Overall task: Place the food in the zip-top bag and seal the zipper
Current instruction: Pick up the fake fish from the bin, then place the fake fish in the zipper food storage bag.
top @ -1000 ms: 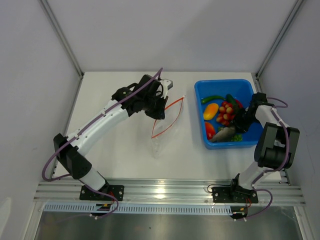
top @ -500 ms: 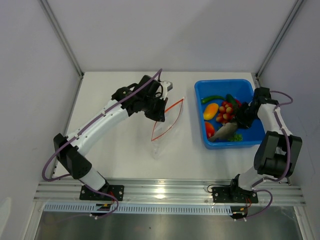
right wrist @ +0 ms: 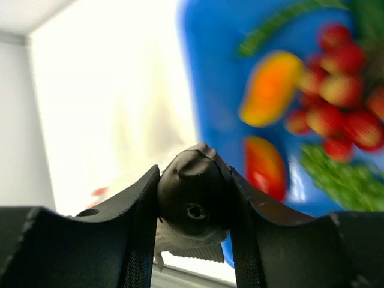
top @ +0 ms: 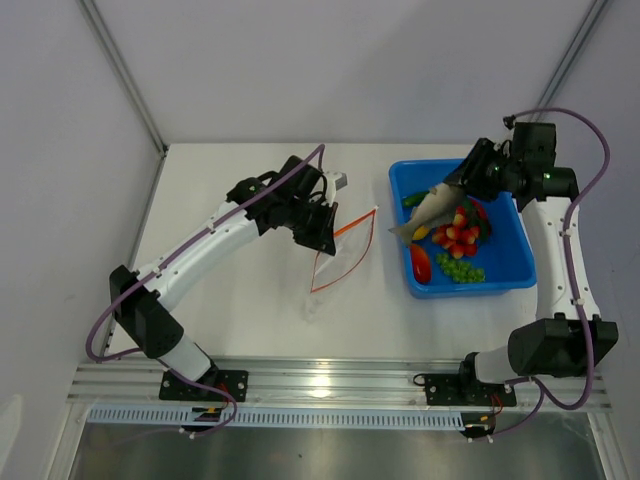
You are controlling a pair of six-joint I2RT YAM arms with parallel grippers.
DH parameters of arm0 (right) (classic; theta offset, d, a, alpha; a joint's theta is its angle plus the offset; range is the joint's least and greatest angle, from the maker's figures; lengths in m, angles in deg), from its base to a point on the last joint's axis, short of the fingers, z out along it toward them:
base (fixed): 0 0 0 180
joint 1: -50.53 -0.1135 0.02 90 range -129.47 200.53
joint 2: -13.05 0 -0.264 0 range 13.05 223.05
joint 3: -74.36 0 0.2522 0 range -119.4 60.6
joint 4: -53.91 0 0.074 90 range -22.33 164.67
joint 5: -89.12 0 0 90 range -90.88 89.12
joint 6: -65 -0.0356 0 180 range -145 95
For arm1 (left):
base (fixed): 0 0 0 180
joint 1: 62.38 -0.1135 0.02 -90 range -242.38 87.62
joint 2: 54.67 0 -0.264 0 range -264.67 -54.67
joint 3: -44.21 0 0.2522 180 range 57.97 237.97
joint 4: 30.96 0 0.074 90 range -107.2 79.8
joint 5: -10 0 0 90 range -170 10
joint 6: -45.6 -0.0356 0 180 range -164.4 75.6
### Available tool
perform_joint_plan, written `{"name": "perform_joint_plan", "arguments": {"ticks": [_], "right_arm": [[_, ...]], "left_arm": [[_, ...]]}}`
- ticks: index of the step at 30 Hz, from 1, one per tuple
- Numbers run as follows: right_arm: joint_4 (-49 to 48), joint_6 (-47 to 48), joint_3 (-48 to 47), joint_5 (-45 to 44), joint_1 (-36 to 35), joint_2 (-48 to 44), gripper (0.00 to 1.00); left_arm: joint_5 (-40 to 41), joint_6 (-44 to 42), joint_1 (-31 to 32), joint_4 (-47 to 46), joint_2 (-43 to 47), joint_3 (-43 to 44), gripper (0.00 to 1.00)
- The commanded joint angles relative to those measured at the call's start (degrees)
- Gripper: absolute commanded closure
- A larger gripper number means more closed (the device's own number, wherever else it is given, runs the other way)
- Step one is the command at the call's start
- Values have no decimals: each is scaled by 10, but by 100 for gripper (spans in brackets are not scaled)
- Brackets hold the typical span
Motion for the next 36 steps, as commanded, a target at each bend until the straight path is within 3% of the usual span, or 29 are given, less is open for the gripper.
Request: {"name": "perform_joint_plan", "arguments": {"ticks": [1, 4, 9, 17, 27, 36], "right_arm": [[-25, 10, -74, 57, -32, -18, 100], [-58, 16, -105, 106, -64, -23, 100], [-26, 16, -157, 121, -105, -8, 100], [142, -55, -229, 58, -132, 47, 100], [213, -173, -187, -60, -199, 81, 100], [255, -238, -178, -174, -238, 110, 100]], "left_arm": [[-37, 12, -4, -11, 4, 0, 99], [-43, 12, -4, -10, 6, -3, 99], [-44, 15, -4, -14, 13, -12, 99], [24, 36, -2, -36, 32, -21, 100], [123, 77, 40, -122, 50, -24, 100], [164, 83, 80, -138, 26, -18, 99]]}}
